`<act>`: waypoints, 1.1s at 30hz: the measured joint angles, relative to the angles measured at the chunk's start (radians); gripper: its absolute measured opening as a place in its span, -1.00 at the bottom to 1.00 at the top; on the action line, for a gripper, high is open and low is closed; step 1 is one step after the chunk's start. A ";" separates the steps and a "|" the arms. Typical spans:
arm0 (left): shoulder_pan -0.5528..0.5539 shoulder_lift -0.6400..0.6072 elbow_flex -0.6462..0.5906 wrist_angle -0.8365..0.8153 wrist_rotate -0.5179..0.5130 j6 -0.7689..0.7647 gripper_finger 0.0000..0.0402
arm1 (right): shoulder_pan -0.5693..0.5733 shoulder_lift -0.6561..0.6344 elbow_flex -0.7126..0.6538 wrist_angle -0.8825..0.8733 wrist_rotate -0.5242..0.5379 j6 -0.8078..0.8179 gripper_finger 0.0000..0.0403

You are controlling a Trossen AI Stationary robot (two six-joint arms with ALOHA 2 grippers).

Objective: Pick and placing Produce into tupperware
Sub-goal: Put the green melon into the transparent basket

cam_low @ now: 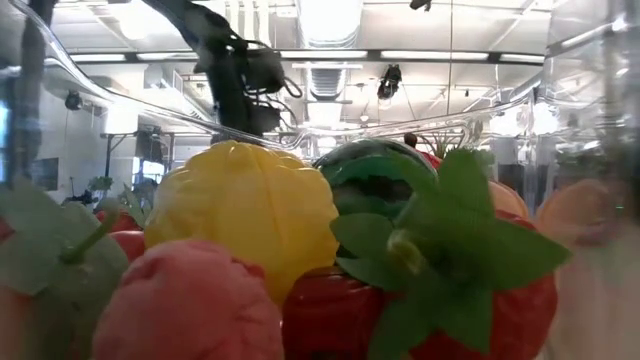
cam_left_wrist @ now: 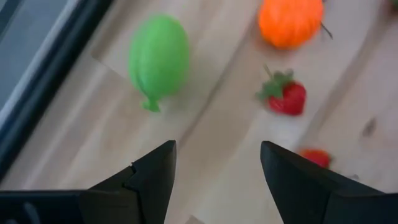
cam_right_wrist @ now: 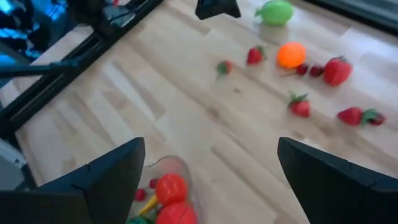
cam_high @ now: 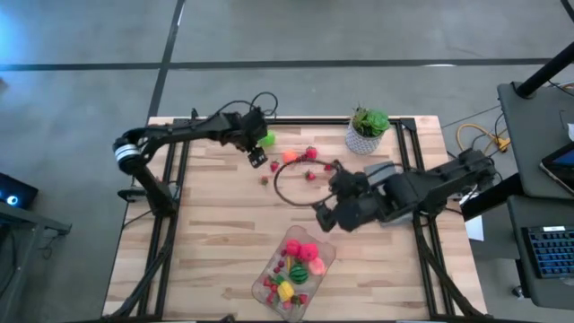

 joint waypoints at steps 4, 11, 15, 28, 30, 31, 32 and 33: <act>0.036 0.051 0.101 -0.003 0.026 0.062 0.09 | -0.034 -0.039 -0.003 -0.024 0.029 -0.007 0.78; 0.095 0.186 0.218 -0.009 0.124 0.073 0.09 | -0.101 -0.067 -0.005 -0.079 0.048 -0.006 0.78; 0.108 0.248 0.256 -0.040 0.127 0.085 0.09 | -0.122 -0.071 -0.005 -0.078 0.048 -0.018 0.78; 0.122 0.293 0.273 -0.039 0.066 0.149 0.09 | -0.156 -0.071 -0.006 -0.129 0.047 -0.022 0.78; 0.130 0.293 0.266 -0.021 0.065 0.152 0.09 | -0.168 -0.072 -0.007 -0.128 0.047 -0.024 0.78; 0.132 0.293 0.263 -0.009 0.066 0.152 0.09 | -0.173 -0.072 -0.008 -0.129 0.047 -0.027 0.78; 0.136 0.293 0.262 -0.004 0.067 0.152 0.09 | -0.178 -0.072 -0.008 -0.129 0.047 -0.031 0.78; 0.138 0.293 0.262 -0.001 0.068 0.152 0.09 | -0.184 -0.072 -0.008 -0.129 0.047 -0.036 0.78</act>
